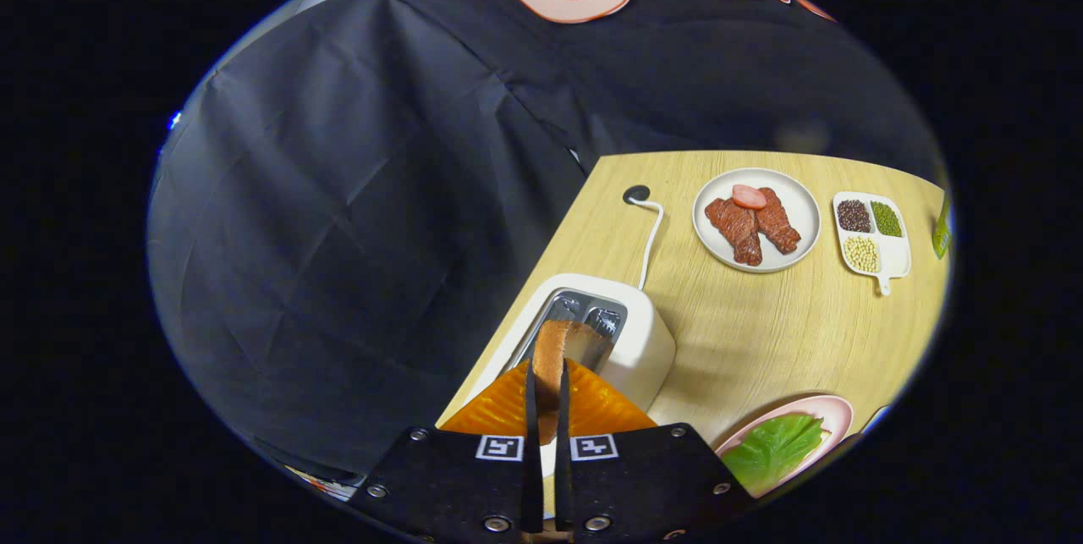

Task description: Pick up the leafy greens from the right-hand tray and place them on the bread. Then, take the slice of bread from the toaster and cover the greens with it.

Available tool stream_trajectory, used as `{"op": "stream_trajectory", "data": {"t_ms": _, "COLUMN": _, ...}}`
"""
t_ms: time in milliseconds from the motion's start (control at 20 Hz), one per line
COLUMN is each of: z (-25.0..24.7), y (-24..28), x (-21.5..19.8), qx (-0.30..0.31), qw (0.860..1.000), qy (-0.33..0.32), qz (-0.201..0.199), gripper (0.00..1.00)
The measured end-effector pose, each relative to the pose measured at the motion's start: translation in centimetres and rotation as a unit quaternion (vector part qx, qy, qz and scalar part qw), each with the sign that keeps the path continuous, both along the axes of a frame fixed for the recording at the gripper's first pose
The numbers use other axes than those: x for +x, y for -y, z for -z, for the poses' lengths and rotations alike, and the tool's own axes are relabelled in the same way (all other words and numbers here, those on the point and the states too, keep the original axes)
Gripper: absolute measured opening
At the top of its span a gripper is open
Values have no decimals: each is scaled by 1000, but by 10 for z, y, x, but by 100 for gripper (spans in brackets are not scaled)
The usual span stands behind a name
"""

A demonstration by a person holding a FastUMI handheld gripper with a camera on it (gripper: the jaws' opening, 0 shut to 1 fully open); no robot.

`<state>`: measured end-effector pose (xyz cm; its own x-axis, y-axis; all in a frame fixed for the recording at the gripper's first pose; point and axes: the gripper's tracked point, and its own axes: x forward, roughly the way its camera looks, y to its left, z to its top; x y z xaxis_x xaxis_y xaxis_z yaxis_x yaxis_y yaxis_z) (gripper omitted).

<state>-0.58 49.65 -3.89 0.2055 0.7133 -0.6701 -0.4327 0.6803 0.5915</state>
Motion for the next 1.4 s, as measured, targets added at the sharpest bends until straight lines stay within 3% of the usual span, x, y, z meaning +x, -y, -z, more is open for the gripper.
{"op": "stream_trajectory", "data": {"t_ms": 350, "z": -45, "y": 44, "x": 1, "qx": 57, "qw": 996, "qy": 57, "qz": 33, "gripper": 4}}
{"op": "stream_trajectory", "data": {"t_ms": 650, "z": -52, "y": 96, "x": -10, "qx": 87, "qw": 993, "qy": 48, "qz": 65, "gripper": 4}}
{"op": "stream_trajectory", "data": {"t_ms": 1100, "z": 11, "y": 167, "x": -20, "qx": 73, "qw": 989, "qy": 15, "qz": 127, "gripper": 4}}
{"op": "stream_trajectory", "data": {"t_ms": 1400, "z": 74, "y": 206, "x": -34, "qx": 59, "qw": 983, "qy": -40, "qz": 168, "gripper": 4}}
